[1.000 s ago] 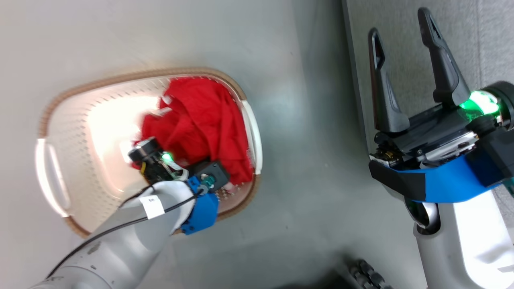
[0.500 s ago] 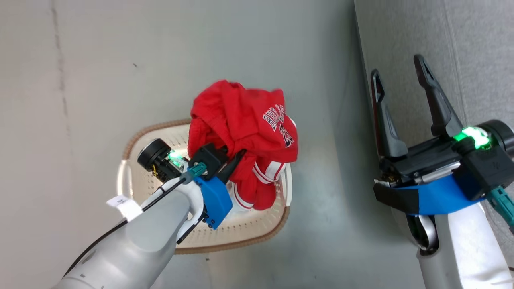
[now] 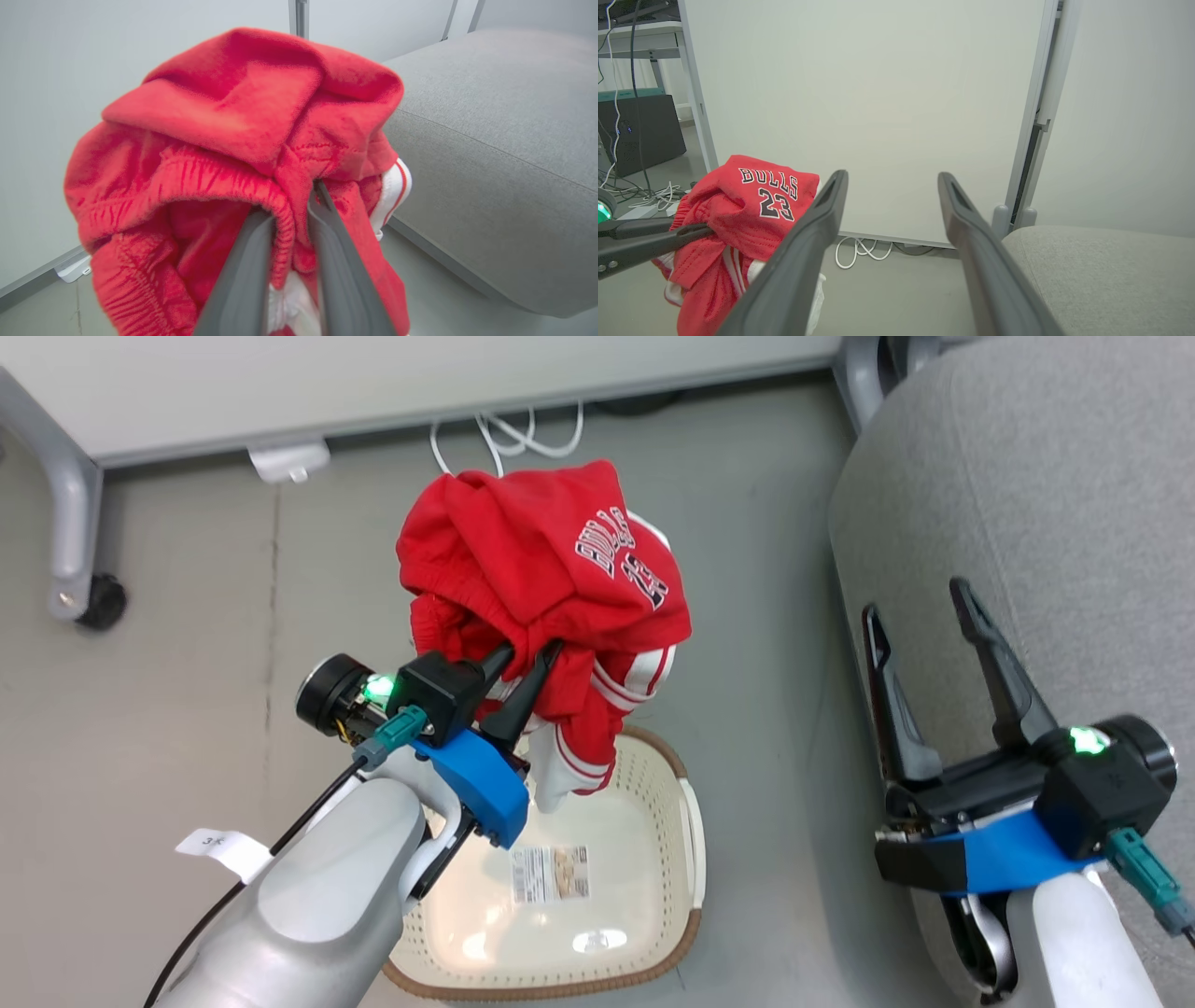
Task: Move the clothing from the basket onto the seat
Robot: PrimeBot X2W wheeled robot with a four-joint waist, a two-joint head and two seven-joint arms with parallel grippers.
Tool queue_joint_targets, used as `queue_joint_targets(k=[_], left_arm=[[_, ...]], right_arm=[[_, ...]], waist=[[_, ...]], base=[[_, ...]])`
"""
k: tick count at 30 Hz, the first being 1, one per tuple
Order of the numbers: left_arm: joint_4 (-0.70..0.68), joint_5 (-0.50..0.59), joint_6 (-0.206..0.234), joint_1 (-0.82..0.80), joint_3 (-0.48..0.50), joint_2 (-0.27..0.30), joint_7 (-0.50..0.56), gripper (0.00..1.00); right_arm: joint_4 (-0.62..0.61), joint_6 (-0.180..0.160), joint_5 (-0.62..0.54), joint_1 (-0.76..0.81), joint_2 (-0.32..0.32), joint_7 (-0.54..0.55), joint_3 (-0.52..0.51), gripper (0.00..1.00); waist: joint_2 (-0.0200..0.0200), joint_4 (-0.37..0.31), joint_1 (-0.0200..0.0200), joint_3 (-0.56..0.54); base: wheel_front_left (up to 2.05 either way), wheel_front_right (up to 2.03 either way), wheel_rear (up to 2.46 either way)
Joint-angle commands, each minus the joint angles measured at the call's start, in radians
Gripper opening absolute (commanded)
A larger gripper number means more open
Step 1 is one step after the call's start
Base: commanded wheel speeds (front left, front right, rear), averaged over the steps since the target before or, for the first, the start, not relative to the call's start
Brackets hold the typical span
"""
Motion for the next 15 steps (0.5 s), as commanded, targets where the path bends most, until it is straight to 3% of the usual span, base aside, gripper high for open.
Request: queue_joint_targets(k=[1, 15], left_arm=[[-0.013, 0.006, 0.001, 0.007, 0.015, -0.004, -0.005, 0.00], [-0.129, 0.064, 0.000, 0.036, 0.114, -0.025, -0.005, 0.00]], right_arm=[[0.005, 0.000, 0.006, 0.022, -0.002, -0.001, -0.003, 1.00], [0.020, 0.000, 0.040, 0.121, -0.002, -0.001, -0.001, 1.00]], waist=[[-0.0001, 0.014, 0.0002, -0.055], [-0.0001, 0.049, 0.0002, -0.177]], base=[[0.00, 0.00, 0.00], [0.00, 0.00, 0.00]])
